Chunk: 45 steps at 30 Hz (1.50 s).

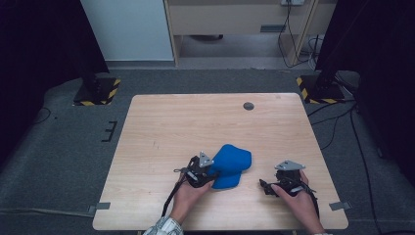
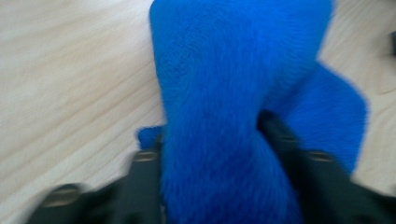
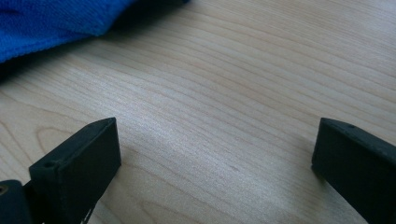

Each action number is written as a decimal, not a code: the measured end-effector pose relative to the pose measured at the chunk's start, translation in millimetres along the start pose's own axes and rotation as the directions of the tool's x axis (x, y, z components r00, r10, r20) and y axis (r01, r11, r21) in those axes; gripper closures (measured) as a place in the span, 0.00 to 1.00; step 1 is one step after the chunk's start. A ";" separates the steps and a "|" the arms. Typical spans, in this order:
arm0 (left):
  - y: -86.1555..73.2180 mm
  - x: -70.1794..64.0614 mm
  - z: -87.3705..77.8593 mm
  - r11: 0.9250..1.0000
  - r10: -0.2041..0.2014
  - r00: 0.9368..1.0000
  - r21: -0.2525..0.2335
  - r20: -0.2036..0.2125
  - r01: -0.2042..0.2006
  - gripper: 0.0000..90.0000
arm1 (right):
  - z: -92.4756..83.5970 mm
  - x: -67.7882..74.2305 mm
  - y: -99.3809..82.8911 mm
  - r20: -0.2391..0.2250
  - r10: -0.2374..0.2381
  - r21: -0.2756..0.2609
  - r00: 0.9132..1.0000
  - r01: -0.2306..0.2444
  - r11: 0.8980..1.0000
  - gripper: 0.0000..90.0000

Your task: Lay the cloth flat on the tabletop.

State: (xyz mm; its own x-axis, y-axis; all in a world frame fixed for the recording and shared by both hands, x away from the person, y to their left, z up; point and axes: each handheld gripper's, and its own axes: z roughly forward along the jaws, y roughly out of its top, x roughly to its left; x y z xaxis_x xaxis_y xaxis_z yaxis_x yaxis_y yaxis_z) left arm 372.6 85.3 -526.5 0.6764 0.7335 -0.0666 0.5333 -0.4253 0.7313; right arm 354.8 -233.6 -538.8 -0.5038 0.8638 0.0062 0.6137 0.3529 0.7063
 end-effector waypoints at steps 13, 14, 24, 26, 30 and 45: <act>-6.8 9.8 -51.2 0.983 0.011 1.000 -0.183 -0.009 -0.013 0.10 | -8.4 6.4 5.2 -0.117 -0.004 -0.063 0.993 -0.003 0.998 0.29; -9.1 11.9 -55.0 0.984 0.018 1.000 -0.176 -0.020 -0.021 0.11 | -9.2 8.1 6.5 -0.136 -0.012 -0.079 0.991 0.001 0.997 0.31; -21.0 27.8 -73.0 0.986 -0.048 0.997 -0.165 -0.052 0.039 0.17 | -4.0 23.1 27.1 -0.231 -0.055 -0.113 0.971 0.029 0.993 0.46; -20.4 28.3 -77.7 0.983 -0.049 0.997 -0.182 -0.061 0.037 0.17 | -1.7 23.1 28.3 -0.234 -0.053 -0.108 0.971 0.028 0.994 0.45; -21.4 27.7 -81.6 0.984 -0.041 0.996 -0.175 -0.081 0.027 0.17 | 14.0 24.8 34.6 -0.262 -0.007 -0.074 0.965 -0.013 0.997 0.36; -21.5 23.6 -79.1 0.985 -0.025 0.997 -0.174 -0.080 0.011 0.20 | 16.9 52.0 63.0 -0.294 -0.113 -0.137 0.949 0.076 0.988 0.79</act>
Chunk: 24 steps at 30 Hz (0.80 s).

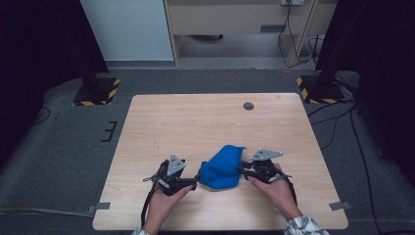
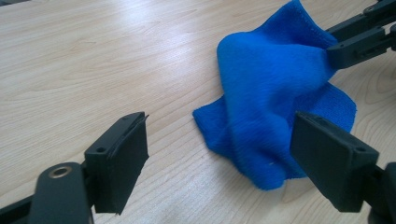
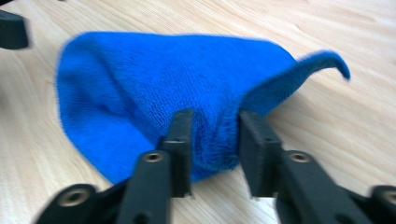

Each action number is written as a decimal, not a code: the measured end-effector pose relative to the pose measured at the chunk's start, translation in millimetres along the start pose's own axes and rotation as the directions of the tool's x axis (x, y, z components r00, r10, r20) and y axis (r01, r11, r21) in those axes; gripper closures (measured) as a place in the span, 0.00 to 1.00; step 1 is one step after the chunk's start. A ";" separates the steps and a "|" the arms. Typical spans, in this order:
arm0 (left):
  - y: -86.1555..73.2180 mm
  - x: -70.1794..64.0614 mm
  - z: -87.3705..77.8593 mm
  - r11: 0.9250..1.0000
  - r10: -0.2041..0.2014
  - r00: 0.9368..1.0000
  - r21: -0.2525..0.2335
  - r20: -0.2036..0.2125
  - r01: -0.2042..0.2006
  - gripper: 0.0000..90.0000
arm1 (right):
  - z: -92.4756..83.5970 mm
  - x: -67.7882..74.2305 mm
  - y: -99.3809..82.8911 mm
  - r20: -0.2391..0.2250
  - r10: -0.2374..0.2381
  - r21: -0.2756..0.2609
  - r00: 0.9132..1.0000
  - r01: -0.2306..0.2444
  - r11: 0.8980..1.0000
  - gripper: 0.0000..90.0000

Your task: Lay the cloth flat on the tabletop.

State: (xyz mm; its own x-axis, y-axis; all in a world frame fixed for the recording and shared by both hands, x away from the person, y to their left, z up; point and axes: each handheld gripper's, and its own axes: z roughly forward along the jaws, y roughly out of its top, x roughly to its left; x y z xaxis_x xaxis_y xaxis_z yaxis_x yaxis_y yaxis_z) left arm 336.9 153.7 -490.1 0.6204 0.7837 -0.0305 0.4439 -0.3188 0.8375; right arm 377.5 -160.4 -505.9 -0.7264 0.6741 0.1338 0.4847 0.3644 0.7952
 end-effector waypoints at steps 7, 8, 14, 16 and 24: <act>-0.1 -7.1 3.2 0.999 0.044 0.999 0.018 0.016 -0.045 0.28 | 5.1 9.8 1.8 0.011 -0.040 0.028 0.999 0.040 0.999 0.95; 0.0 -8.9 3.9 0.998 0.059 0.998 0.020 0.014 -0.059 0.29 | 4.9 10.6 1.8 0.007 -0.041 0.027 0.999 0.041 0.999 0.95; 2.9 -12.1 2.0 0.997 0.072 0.997 0.007 0.027 -0.072 0.37 | 0.3 22.7 4.9 -0.022 -0.058 -0.015 0.998 0.058 0.998 0.96; 3.8 -10.9 0.5 0.997 0.073 0.997 0.006 0.022 -0.073 0.42 | 1.8 29.0 7.0 -0.033 -0.069 -0.019 0.997 0.068 0.997 0.96; 7.3 2.2 -10.4 0.999 0.008 1.000 -0.039 0.028 -0.007 0.51 | 15.1 63.6 29.9 -0.087 -0.162 -0.038 0.983 0.159 0.987 0.96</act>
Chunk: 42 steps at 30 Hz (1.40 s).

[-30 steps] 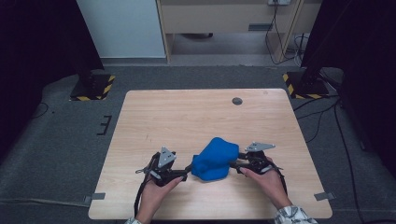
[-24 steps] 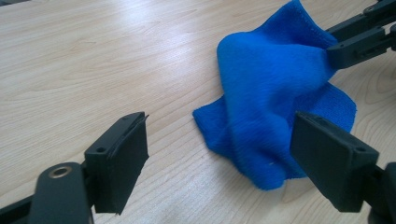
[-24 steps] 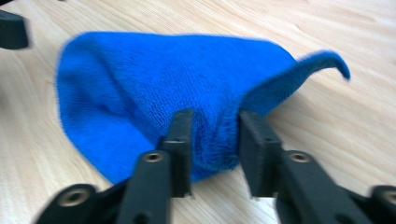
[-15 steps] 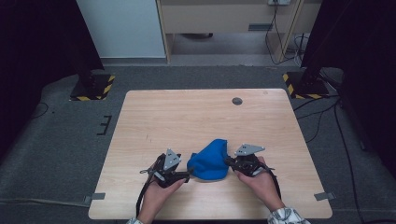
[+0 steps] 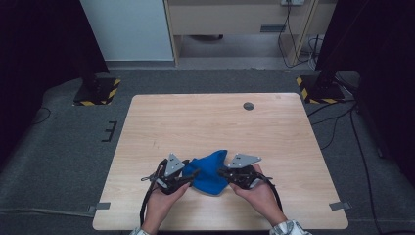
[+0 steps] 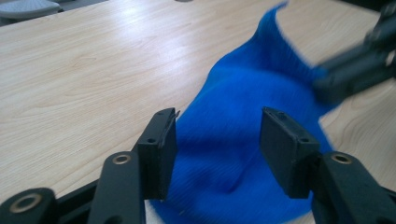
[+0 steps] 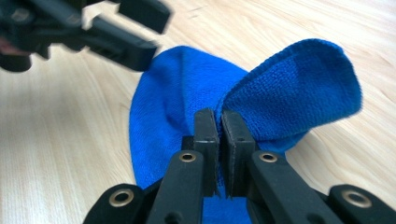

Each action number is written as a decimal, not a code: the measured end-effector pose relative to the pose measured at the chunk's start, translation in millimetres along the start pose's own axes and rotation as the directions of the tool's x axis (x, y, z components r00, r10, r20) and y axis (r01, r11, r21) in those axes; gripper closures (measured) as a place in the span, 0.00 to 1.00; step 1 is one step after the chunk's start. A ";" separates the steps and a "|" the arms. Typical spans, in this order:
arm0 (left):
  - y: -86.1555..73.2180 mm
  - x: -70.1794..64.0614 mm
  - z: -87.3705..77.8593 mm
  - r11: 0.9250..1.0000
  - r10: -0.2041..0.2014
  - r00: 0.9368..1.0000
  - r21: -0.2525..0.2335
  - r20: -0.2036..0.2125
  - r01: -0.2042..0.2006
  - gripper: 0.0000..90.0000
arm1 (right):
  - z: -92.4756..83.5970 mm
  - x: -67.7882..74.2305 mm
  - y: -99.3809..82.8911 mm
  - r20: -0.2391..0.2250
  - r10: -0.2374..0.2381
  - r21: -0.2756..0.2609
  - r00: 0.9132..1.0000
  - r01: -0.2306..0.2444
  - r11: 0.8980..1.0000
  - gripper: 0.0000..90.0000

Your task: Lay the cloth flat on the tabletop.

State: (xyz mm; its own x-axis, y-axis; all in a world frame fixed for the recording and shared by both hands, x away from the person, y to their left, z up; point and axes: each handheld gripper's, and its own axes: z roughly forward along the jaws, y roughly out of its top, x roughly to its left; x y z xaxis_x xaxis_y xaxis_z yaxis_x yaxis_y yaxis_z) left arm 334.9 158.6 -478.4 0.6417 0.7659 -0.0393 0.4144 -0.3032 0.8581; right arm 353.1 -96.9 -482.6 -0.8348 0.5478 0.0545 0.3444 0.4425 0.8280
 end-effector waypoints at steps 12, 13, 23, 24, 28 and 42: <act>27.7 -3.8 19.4 0.999 -0.031 0.992 0.033 0.125 0.028 0.56 | 30.4 16.6 -7.3 -0.034 -0.055 0.079 0.998 0.057 0.995 0.95; 30.0 -5.5 22.7 0.999 -0.021 0.992 0.045 0.127 0.015 0.55 | 30.6 16.6 -8.1 -0.035 -0.053 0.079 0.998 0.056 0.995 0.95; 42.1 -16.3 61.9 0.982 0.013 0.988 0.182 0.153 -0.042 0.59 | 29.6 18.3 -13.3 -0.040 -0.040 0.072 0.998 0.042 0.996 0.94; 42.3 -16.4 64.0 0.980 0.012 0.987 0.195 0.163 -0.044 0.64 | 29.1 18.2 -13.1 -0.040 -0.038 0.067 0.998 0.041 0.997 0.94; 45.1 -17.9 65.7 0.976 0.044 0.977 0.201 0.209 -0.087 0.94 | 27.1 17.6 -13.6 -0.036 -0.039 0.062 0.999 0.041 0.997 0.92; 25.5 12.5 5.6 0.995 -0.017 0.999 0.094 0.029 0.015 0.98 | 2.3 4.2 -25.5 0.014 0.031 0.044 0.999 -0.032 0.999 0.58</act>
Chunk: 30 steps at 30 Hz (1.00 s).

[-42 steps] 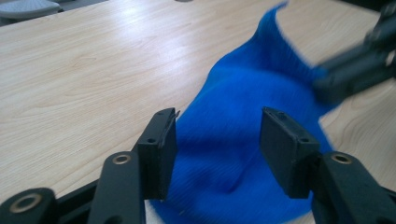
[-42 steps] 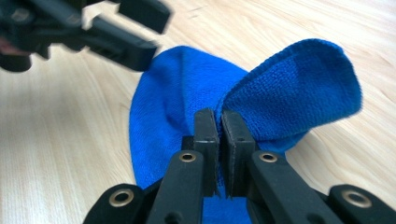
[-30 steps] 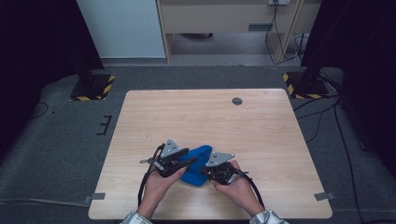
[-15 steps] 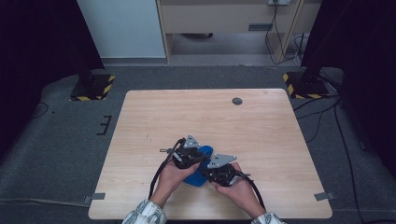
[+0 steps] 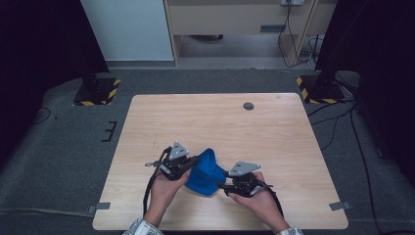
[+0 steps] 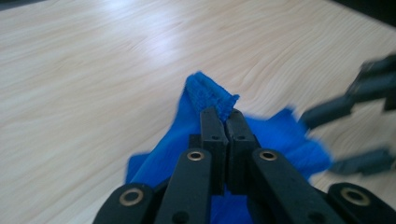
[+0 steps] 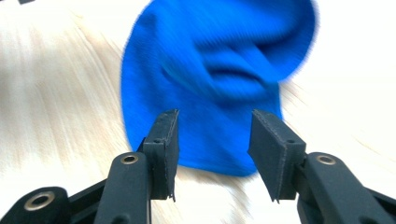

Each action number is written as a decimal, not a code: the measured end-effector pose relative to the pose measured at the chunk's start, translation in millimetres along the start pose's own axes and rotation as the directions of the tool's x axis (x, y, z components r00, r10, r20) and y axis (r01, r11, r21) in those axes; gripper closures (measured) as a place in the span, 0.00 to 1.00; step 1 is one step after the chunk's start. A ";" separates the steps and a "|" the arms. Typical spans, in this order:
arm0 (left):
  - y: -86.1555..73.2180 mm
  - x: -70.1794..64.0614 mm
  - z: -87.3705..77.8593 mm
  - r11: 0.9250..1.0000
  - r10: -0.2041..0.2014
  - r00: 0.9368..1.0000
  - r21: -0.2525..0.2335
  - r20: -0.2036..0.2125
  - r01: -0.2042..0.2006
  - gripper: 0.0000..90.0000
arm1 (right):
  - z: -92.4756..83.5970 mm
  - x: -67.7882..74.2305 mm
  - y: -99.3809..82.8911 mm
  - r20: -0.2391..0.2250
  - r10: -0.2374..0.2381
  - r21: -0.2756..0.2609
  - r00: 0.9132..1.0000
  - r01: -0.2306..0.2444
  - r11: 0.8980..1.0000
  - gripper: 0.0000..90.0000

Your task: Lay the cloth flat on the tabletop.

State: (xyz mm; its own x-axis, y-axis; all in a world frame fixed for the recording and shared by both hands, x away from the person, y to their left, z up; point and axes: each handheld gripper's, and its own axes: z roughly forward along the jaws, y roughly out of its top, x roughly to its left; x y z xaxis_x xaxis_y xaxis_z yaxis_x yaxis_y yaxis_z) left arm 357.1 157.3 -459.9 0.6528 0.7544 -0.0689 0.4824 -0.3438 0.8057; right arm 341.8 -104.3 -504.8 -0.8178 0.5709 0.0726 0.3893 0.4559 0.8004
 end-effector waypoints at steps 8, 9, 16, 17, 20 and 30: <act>-29.5 16.1 -4.1 0.999 -0.039 0.999 -0.009 -0.034 0.039 0.98 | 6.7 -12.2 -5.3 0.027 0.044 0.021 0.999 -0.044 0.999 0.63; -31.6 17.5 -3.7 0.999 -0.041 0.999 -0.006 -0.031 0.041 0.97 | 10.3 -12.1 -5.1 0.026 0.043 0.032 0.999 -0.044 0.999 0.62; -38.3 20.3 -3.7 0.998 -0.062 0.998 -0.024 -0.030 0.061 0.97 | 31.0 -9.3 -3.0 0.067 0.047 0.081 0.997 -0.052 0.995 0.63; -38.7 20.8 -4.5 0.997 -0.066 0.997 -0.033 -0.030 0.065 0.96 | 31.5 -9.6 -3.7 0.067 0.061 0.076 0.996 -0.066 0.995 0.66; -39.6 22.0 -6.9 0.997 -0.071 0.997 -0.045 -0.036 0.069 0.97 | 33.6 -10.4 -5.8 0.075 0.066 0.096 0.995 -0.073 0.993 0.73; -43.2 26.2 -13.5 0.994 -0.088 0.995 -0.064 -0.045 0.085 0.97 | 14.3 -18.7 -18.9 0.092 0.069 0.108 0.993 -0.078 0.991 0.95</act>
State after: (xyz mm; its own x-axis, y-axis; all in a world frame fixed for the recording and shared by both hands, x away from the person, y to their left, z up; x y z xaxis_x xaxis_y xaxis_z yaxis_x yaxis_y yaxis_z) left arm 345.5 199.5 -488.6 0.5806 0.8063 -0.1130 0.4982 -0.2421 0.8326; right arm 355.8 -113.7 -529.8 -0.7466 0.6613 0.0722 0.4956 0.4806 0.7235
